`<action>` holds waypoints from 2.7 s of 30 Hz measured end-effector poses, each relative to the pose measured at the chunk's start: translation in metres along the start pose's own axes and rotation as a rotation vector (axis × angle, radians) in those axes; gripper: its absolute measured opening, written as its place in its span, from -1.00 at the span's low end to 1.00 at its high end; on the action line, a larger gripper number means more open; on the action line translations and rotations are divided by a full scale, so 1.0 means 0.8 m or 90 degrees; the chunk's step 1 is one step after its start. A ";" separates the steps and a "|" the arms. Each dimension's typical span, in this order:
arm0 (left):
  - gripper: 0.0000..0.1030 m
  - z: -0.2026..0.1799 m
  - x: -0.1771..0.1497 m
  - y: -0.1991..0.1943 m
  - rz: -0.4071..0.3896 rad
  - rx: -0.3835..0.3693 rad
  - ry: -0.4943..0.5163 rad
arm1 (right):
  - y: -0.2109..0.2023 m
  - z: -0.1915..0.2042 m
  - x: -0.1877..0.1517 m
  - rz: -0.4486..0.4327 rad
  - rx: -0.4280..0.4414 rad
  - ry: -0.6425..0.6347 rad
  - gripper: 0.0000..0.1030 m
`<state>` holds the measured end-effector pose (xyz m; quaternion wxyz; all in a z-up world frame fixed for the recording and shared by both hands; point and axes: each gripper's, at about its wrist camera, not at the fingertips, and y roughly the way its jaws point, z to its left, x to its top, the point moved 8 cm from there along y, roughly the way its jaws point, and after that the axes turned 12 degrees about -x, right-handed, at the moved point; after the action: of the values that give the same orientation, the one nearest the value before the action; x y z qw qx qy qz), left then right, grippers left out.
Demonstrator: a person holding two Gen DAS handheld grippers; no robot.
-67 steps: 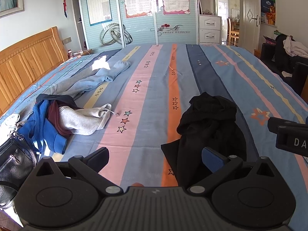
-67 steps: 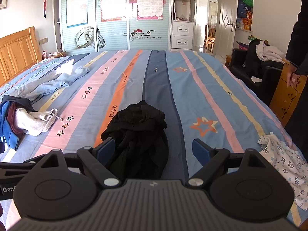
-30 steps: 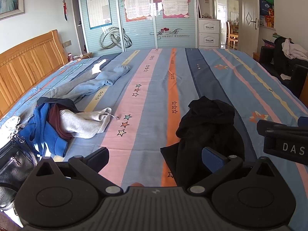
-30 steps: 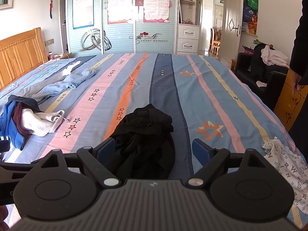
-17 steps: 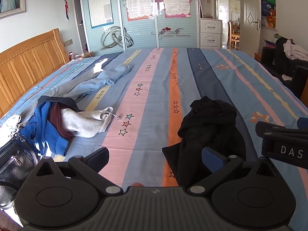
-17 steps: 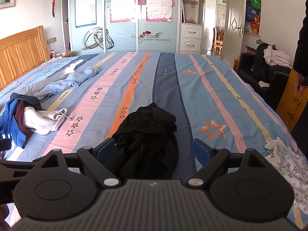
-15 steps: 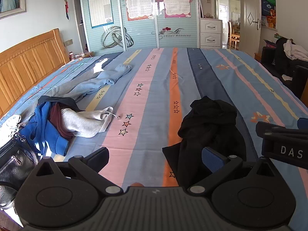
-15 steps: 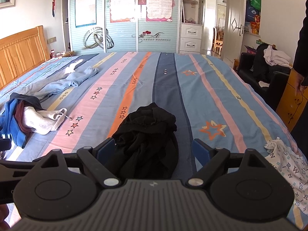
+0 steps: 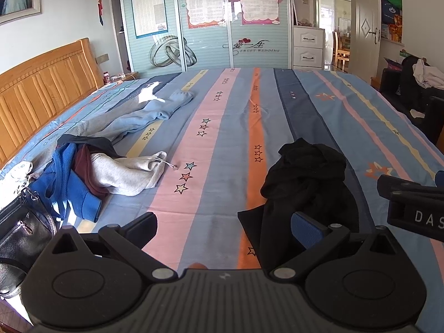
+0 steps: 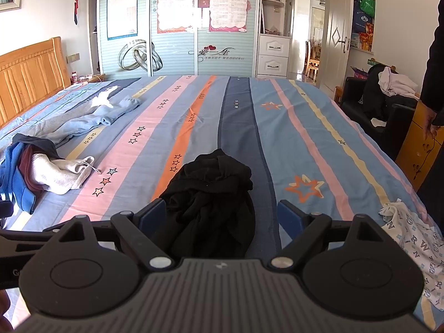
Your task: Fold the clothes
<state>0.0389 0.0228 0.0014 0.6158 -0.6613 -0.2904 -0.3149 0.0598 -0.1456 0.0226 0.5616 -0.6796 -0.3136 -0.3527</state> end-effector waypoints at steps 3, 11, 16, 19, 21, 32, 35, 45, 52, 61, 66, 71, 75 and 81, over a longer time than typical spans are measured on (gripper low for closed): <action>0.99 0.001 0.000 0.001 0.001 0.001 -0.001 | 0.000 0.000 0.000 0.000 0.001 0.001 0.70; 0.99 0.001 -0.002 0.003 -0.002 0.002 -0.002 | 0.000 0.000 0.000 0.001 0.005 0.002 0.70; 0.99 0.002 -0.002 0.003 -0.003 0.002 -0.002 | 0.001 0.002 -0.001 0.005 0.013 0.002 0.70; 0.99 0.003 -0.001 0.002 -0.003 0.005 -0.003 | 0.000 0.004 0.000 0.005 0.017 0.002 0.70; 0.99 0.004 -0.001 0.002 -0.003 0.007 -0.004 | 0.000 0.004 0.001 0.005 0.021 0.004 0.70; 0.99 0.003 -0.003 0.000 -0.003 0.010 -0.003 | 0.000 0.003 -0.002 0.010 0.028 0.009 0.70; 0.99 0.004 -0.003 0.000 -0.003 0.009 -0.004 | 0.000 0.002 -0.002 0.011 0.028 0.011 0.70; 0.99 0.007 -0.004 0.000 -0.003 0.008 -0.005 | 0.003 0.005 -0.003 0.024 0.040 0.018 0.70; 0.99 0.008 -0.005 0.000 -0.004 0.007 -0.005 | 0.005 0.006 -0.004 0.027 0.041 0.019 0.70; 0.99 0.009 -0.004 -0.001 -0.004 0.007 -0.005 | 0.007 0.004 -0.005 0.027 0.039 0.020 0.70; 0.99 0.008 -0.003 -0.002 -0.006 0.007 -0.004 | 0.005 0.006 -0.004 0.024 0.040 0.018 0.70; 0.99 0.010 -0.003 -0.002 -0.005 0.007 -0.005 | 0.004 0.010 -0.005 0.024 0.040 0.018 0.70; 0.99 0.010 -0.002 -0.001 -0.005 0.007 -0.004 | 0.004 0.010 -0.004 0.024 0.039 0.019 0.71; 0.99 0.008 -0.001 -0.002 -0.005 0.007 -0.003 | 0.005 0.010 -0.004 0.026 0.039 0.020 0.70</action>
<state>0.0376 0.0290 0.0015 0.6175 -0.6575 -0.2964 -0.3140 0.0622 -0.1383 0.0171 0.5937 -0.6630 -0.3018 -0.3420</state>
